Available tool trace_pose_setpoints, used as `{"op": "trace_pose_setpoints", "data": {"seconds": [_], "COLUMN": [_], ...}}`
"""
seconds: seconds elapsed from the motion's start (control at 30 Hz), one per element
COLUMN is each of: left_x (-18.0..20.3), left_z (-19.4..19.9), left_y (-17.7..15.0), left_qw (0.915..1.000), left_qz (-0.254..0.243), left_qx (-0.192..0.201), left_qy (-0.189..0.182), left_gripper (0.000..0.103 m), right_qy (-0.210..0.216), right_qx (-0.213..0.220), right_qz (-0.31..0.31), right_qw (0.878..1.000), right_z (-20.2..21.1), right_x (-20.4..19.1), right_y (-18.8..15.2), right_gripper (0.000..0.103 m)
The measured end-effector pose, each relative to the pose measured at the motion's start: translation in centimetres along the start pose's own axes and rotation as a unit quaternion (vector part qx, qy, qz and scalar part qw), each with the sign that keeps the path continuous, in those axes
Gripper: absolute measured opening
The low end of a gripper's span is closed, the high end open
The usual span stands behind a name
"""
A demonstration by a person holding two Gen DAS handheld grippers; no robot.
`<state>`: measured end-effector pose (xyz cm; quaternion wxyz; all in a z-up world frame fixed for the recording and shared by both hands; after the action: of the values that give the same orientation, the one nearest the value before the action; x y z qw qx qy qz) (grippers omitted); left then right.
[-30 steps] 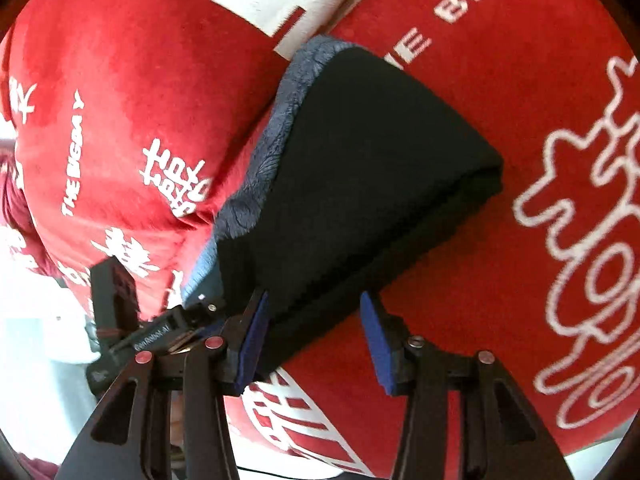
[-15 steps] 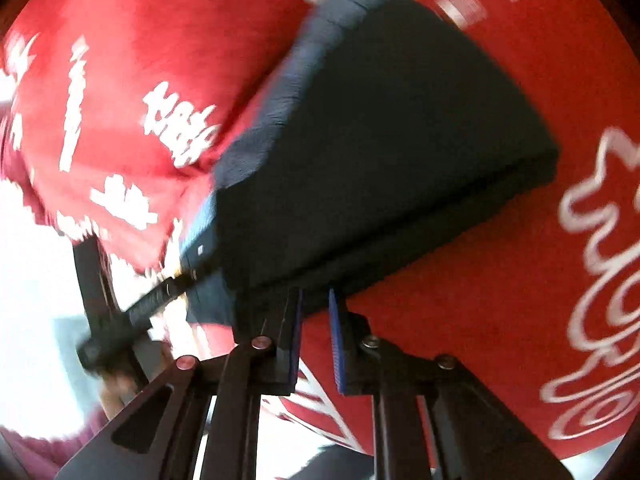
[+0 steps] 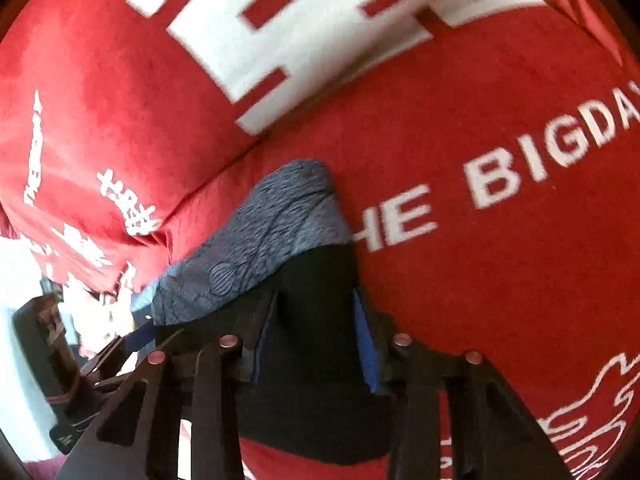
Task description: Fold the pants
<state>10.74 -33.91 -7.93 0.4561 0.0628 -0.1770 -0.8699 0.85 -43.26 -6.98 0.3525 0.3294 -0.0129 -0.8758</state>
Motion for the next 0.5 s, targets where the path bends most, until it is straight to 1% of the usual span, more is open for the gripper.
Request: {"op": "trace_pose_setpoints", "data": {"seconds": [0.03, 0.1, 0.13, 0.17, 0.23, 0.27, 0.33, 0.37, 0.43, 0.5], "left_x": [-0.9, -2.3, -2.9, -3.5, -3.9, -3.7, -3.6, -3.6, -3.6, -3.7], "left_z": [-0.5, -0.8, -1.0, -1.1, -0.9, -0.8, -0.7, -0.7, -0.9, -0.8], "left_y": [-0.9, -1.8, -2.2, -2.5, -2.6, -2.6, -2.8, -2.9, -2.9, -3.1], "left_qw": [0.9999, 0.9997, 0.9993, 0.9983, 0.9978, 0.9983, 0.9987, 0.9985, 0.9979, 0.9979], "left_qz": [0.006, 0.021, 0.033, 0.052, 0.06, 0.052, 0.044, 0.047, 0.059, 0.06], "left_qx": [-0.01, -0.013, -0.019, -0.024, -0.026, -0.024, -0.019, -0.017, -0.019, -0.018], "left_qy": [0.006, 0.006, 0.003, -0.008, -0.004, 0.005, 0.015, 0.019, 0.019, 0.018], "left_gripper": [0.084, 0.098, 0.099, 0.099, 0.099, 0.099, 0.099, 0.102, 0.103, 0.103], "right_qy": [-0.001, -0.001, -0.004, -0.006, -0.015, -0.011, 0.004, 0.012, 0.03, 0.041], "right_qx": [0.001, -0.003, -0.005, -0.007, -0.011, -0.007, 0.017, 0.027, 0.028, 0.027], "right_qz": [0.007, 0.017, 0.025, 0.034, 0.041, 0.039, 0.032, 0.025, 0.002, -0.013], "right_qw": [1.0, 1.0, 1.0, 0.999, 0.999, 0.999, 0.999, 0.999, 0.999, 0.999], "right_z": [0.1, 0.6, 0.6, 0.6, 0.8, 1.3, 2.4, 2.9, 2.6, 2.0], "right_x": [-0.6, -1.1, -1.3, -1.3, -1.1, -1.0, -1.1, -0.8, -0.1, 0.8], "right_y": [-0.2, -0.7, -0.7, -0.8, -0.5, -0.4, 0.3, 0.8, 1.8, 3.1], "right_gripper": [0.039, 0.039, 0.039, 0.039, 0.04, 0.042, 0.042, 0.043, 0.043, 0.043]}}
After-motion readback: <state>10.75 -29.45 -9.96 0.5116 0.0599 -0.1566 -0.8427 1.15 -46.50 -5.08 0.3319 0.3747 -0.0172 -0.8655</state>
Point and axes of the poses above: each gripper's, at about its wrist camera, not at the fingertips, and z roughly against the way its jaws point, x to its right, y to its top, the point moved 6 cm from there along -z, roughly the way its jaws point, and after that the axes turned 12 degrees about x, right-handed, at the moved point
